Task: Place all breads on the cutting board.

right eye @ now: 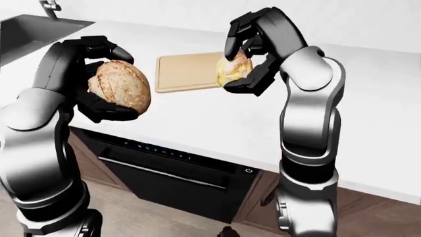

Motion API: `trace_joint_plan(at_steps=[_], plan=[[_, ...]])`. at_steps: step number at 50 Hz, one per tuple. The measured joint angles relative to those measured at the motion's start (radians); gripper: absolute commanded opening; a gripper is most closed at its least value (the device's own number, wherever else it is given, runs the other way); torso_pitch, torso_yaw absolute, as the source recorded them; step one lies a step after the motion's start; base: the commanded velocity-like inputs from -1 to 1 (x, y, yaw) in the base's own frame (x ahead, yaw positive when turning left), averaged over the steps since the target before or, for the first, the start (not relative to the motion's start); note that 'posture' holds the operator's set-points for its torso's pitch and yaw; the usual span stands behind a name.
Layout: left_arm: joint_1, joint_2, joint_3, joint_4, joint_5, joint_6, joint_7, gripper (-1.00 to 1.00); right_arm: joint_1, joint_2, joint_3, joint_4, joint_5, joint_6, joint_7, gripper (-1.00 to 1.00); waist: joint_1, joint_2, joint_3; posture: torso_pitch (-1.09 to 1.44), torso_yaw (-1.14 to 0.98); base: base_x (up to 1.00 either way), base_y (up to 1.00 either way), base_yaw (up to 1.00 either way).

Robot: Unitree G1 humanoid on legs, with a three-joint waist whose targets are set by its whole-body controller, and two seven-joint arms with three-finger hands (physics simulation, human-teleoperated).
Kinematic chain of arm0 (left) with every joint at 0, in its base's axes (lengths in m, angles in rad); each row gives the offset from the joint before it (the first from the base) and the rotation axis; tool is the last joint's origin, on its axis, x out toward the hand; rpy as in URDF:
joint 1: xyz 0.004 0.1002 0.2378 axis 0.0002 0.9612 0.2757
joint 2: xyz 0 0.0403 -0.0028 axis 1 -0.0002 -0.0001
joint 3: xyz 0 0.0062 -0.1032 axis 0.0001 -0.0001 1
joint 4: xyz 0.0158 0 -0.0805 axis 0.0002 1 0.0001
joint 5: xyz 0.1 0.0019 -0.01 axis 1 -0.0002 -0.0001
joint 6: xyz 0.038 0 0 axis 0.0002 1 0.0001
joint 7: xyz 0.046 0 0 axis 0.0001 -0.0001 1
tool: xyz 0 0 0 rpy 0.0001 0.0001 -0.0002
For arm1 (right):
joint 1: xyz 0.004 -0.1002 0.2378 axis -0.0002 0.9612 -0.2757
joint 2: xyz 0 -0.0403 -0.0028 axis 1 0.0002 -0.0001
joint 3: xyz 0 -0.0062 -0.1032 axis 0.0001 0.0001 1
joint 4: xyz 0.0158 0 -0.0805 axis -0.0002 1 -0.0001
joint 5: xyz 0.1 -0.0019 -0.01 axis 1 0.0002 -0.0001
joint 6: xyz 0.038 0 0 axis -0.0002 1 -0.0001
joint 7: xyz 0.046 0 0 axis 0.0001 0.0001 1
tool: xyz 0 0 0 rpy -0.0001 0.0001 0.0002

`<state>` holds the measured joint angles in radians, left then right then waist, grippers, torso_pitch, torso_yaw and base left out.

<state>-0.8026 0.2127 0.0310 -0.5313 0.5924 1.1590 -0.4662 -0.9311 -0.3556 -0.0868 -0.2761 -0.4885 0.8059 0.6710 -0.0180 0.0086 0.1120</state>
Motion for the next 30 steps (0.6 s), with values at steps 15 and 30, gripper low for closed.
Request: trace_joint_plan(at_steps=[15, 30], plan=[[-0.031, -0.001, -0.001, -0.039, 0.005, -0.028, 0.001, -1.0, -0.035, -0.017, -0.027, -0.05, -0.004, -0.019, -0.023, -1.0, 0.003, 0.018, -0.06, 0.0, 0.0, 0.18, 0.0, 0.0], [-0.041, 0.004, -0.017, -0.016, 0.012, 0.018, -0.018, -1.0, -0.036, -0.023, -0.015, 0.013, 0.005, 0.007, -0.028, -1.0, 0.018, -0.022, -0.056, 0.0, 0.0, 0.0, 0.0, 0.0]])
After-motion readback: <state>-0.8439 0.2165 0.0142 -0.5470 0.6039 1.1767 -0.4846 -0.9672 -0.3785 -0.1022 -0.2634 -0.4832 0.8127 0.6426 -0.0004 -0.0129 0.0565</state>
